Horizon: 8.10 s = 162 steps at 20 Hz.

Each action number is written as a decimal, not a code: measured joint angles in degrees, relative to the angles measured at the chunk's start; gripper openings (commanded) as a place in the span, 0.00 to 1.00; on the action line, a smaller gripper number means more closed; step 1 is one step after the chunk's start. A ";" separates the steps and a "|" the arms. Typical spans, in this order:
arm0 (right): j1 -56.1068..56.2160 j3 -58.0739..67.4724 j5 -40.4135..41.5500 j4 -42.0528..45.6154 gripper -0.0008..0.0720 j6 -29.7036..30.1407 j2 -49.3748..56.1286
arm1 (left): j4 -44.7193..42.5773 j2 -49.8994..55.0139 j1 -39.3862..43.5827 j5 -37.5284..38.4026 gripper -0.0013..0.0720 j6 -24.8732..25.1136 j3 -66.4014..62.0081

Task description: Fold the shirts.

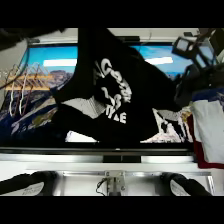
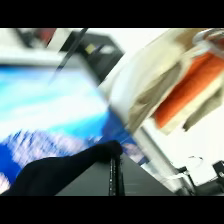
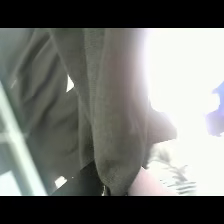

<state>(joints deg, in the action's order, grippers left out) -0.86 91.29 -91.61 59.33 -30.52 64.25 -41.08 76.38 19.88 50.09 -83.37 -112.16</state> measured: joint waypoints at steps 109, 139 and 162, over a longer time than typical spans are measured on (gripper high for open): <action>-0.04 10.10 -7.80 -3.54 0.09 -26.75 -11.93 | -21.53 1.36 6.29 5.01 0.08 -1.66 -2.38; 0.00 15.04 20.96 5.66 0.09 -34.21 -6.10 | -16.35 -6.69 8.55 -0.79 0.94 4.15 -4.02; -43.54 26.58 5.05 27.28 0.09 -55.41 -2.08 | -18.80 -6.25 3.37 -2.51 0.75 4.74 -1.75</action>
<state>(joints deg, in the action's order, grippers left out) -44.40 117.86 -86.56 86.61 -85.93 62.17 -59.88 70.13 23.24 47.57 -78.63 -113.91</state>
